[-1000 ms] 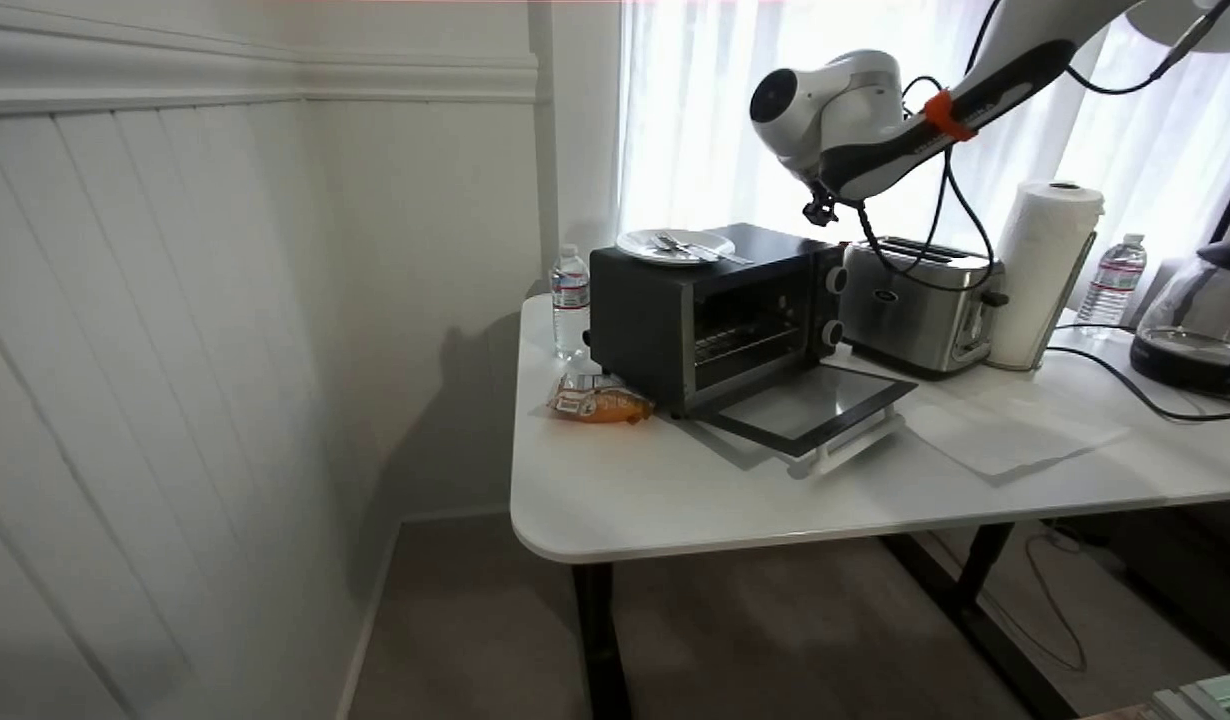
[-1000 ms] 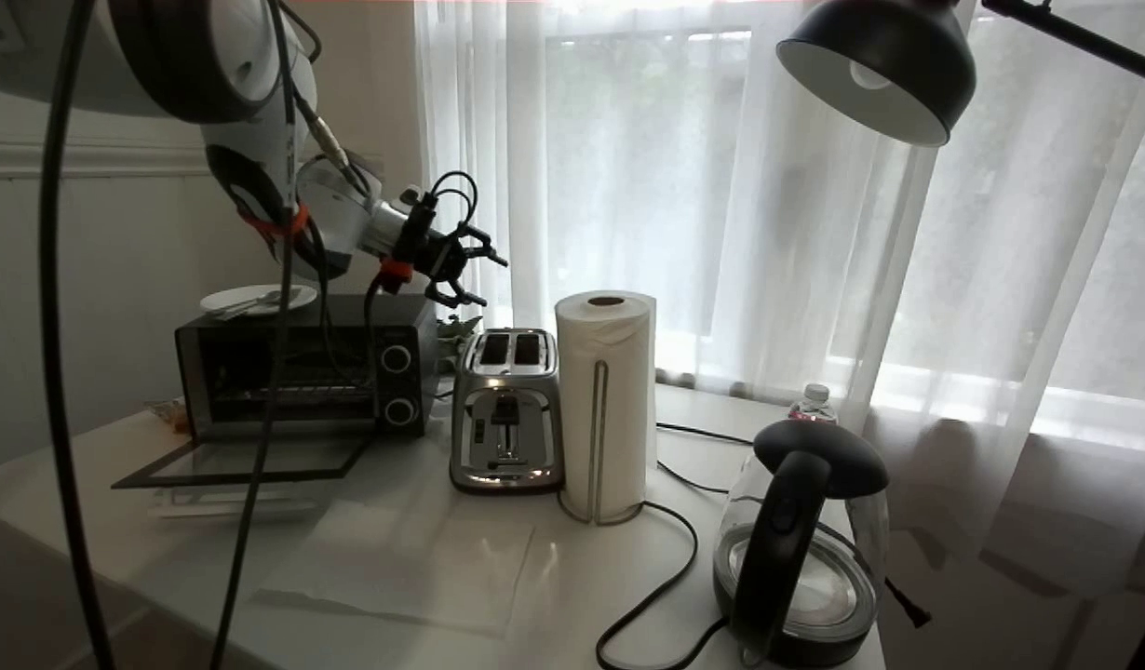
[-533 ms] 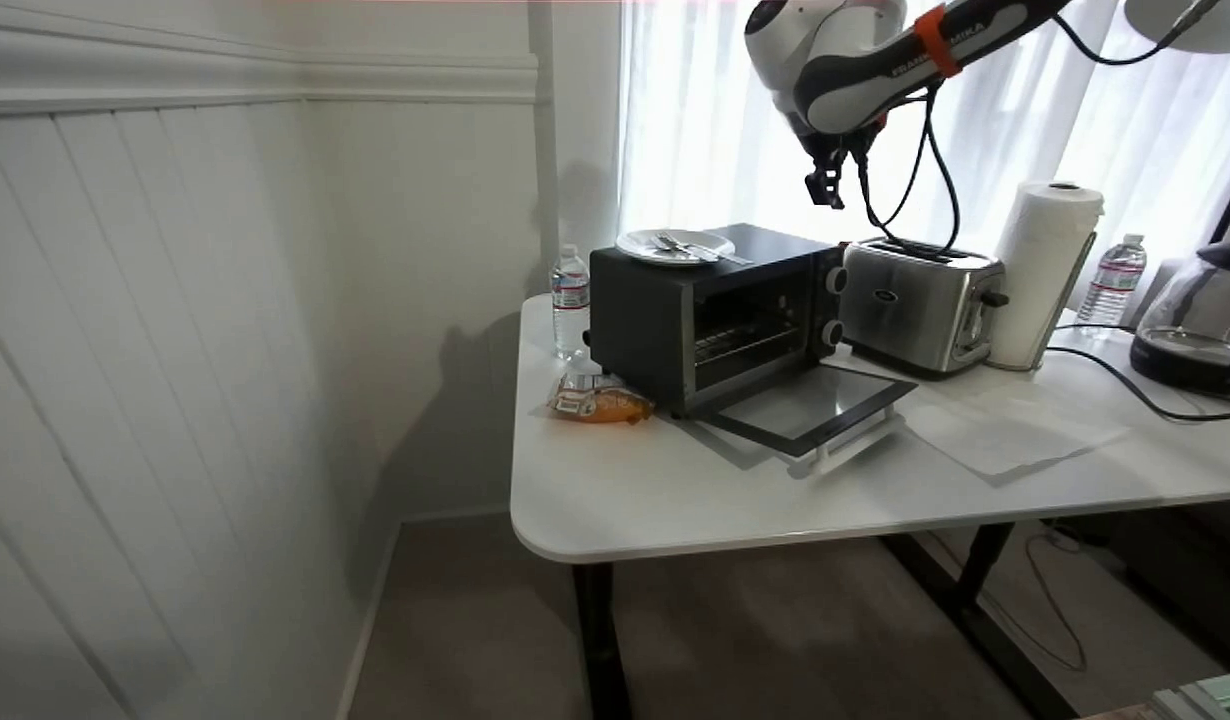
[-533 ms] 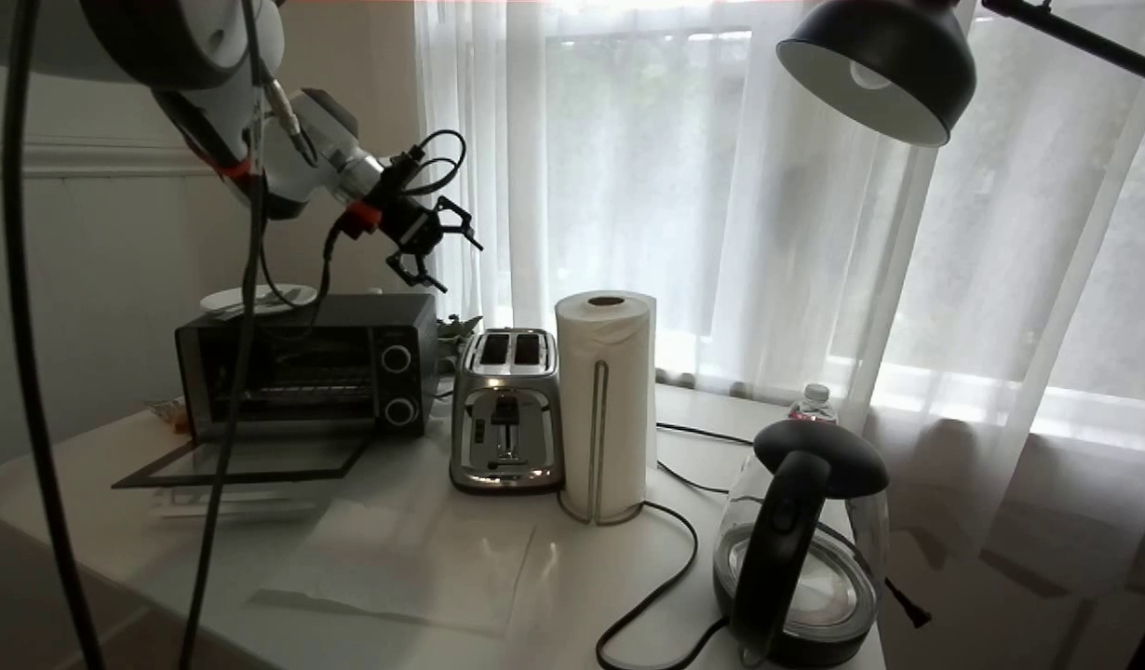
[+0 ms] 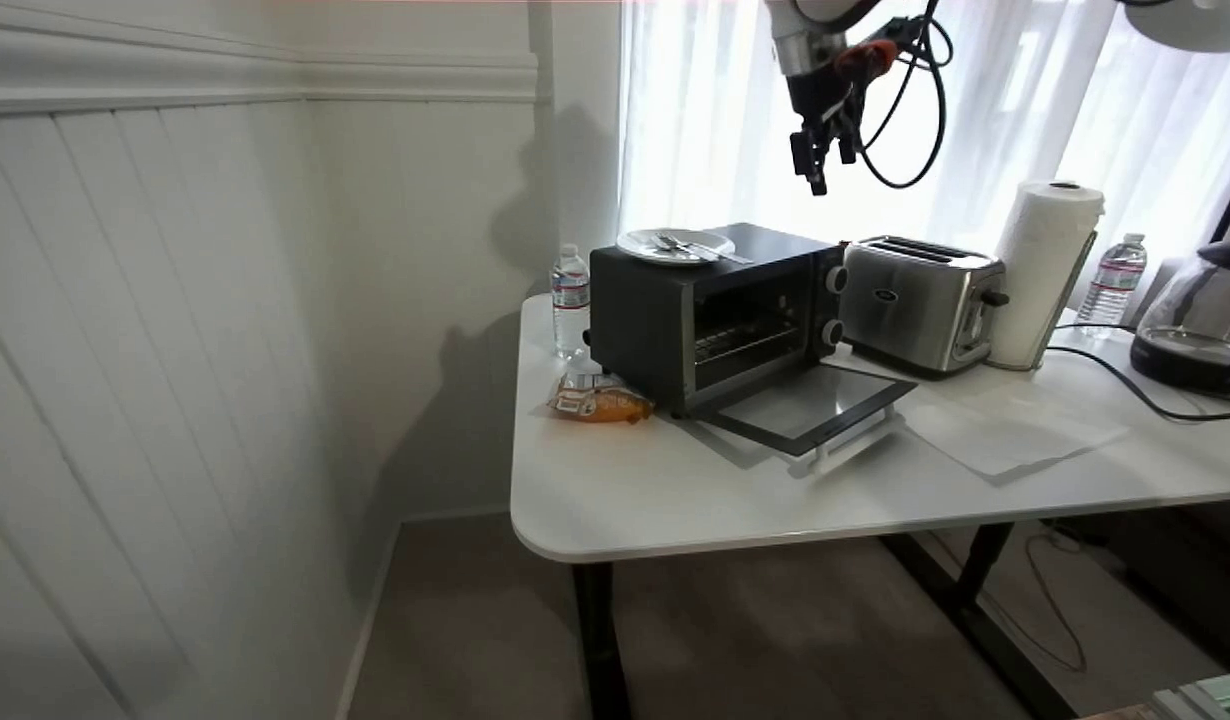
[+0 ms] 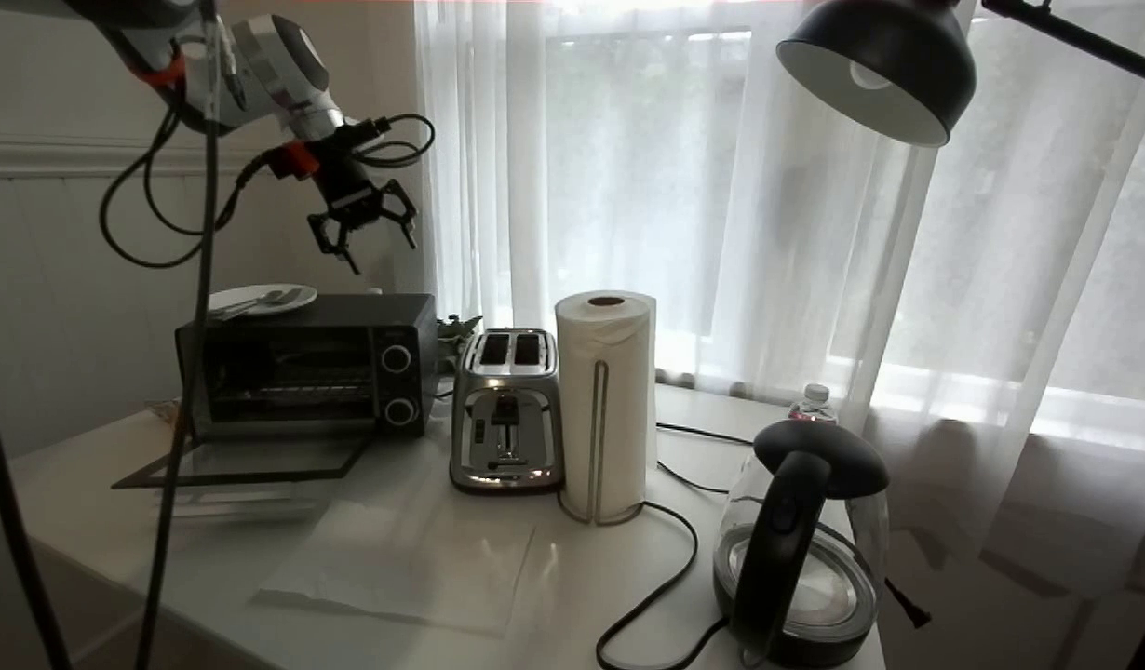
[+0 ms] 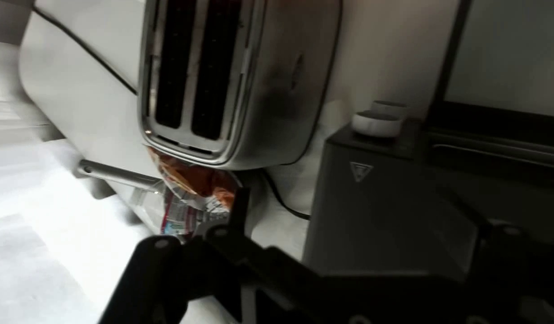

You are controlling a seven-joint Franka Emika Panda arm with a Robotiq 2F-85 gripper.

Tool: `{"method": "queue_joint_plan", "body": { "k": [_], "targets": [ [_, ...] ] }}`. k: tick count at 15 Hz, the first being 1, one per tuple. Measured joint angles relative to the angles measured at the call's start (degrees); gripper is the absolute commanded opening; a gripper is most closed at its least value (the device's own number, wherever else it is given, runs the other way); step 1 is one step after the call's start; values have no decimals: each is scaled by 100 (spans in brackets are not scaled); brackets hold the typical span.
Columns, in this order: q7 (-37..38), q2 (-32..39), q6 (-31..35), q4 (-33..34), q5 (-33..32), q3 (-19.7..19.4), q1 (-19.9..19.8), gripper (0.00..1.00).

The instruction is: Pick up the orange packet from the white plate and put it on the table behind the toaster, pick up the silver fork and spoon from the white plate and put them on the sheet of kitchen paper on the table

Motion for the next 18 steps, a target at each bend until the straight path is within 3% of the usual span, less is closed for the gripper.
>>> {"method": "queue_joint_plan", "body": {
  "k": [4, 8, 18],
  "targets": [
    [350, -318, -86, -1, 1122, 333, -22, 100],
    [980, -502, 473, -43, 1905, 551, -34, 100],
    [1132, -535, 740, -177, 2054, 625, -43, 100]
  ]
}}
